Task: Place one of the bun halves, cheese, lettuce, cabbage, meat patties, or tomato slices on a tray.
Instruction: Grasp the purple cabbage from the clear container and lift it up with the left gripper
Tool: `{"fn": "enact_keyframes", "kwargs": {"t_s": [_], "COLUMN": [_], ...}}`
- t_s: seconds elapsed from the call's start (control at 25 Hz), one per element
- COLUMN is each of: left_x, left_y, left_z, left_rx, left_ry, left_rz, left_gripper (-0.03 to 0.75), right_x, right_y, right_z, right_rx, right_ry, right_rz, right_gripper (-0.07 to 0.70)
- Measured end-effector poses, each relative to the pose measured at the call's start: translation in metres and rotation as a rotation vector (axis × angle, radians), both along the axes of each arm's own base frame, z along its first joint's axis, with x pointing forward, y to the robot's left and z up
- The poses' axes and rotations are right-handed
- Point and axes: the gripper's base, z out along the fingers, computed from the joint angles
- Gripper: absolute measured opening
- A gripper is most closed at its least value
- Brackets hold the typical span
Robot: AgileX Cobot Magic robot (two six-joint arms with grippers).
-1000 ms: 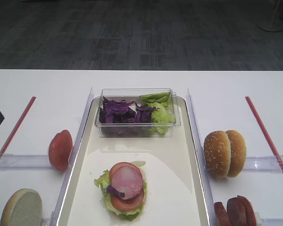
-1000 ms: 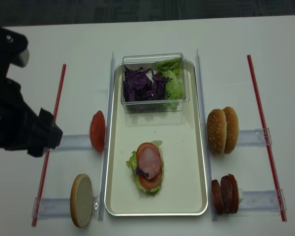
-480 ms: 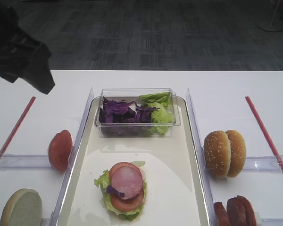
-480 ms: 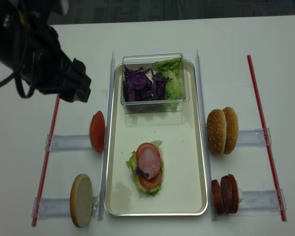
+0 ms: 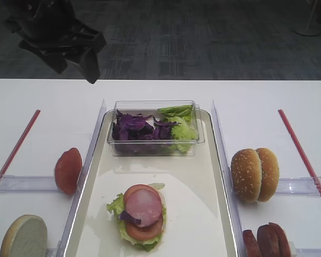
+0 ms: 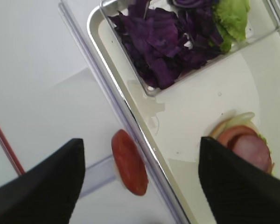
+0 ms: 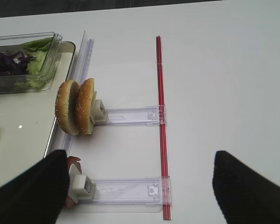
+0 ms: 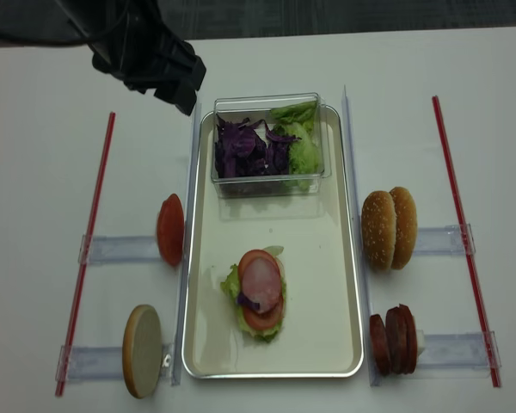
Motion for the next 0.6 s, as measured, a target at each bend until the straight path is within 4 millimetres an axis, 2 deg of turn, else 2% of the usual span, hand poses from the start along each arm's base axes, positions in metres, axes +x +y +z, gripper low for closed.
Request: {"fn": "enact_keyframes", "kwargs": {"t_s": [0.32, 0.6], "left_x": [0.041, 0.064], "left_y": [-0.020, -0.054], "left_z": [-0.021, -0.034], "left_rx": [0.013, 0.077], "left_ry": [0.011, -0.035], "left_rz": [-0.017, -0.103], "left_gripper": [0.486, 0.486], "right_x": [0.000, 0.000], "right_y": [0.000, 0.000], "right_z": [0.000, 0.000], "right_rx": [0.003, 0.003], "right_ry": [0.000, 0.000], "right_rz": [-0.002, -0.002], "right_gripper": [0.640, 0.640]}}
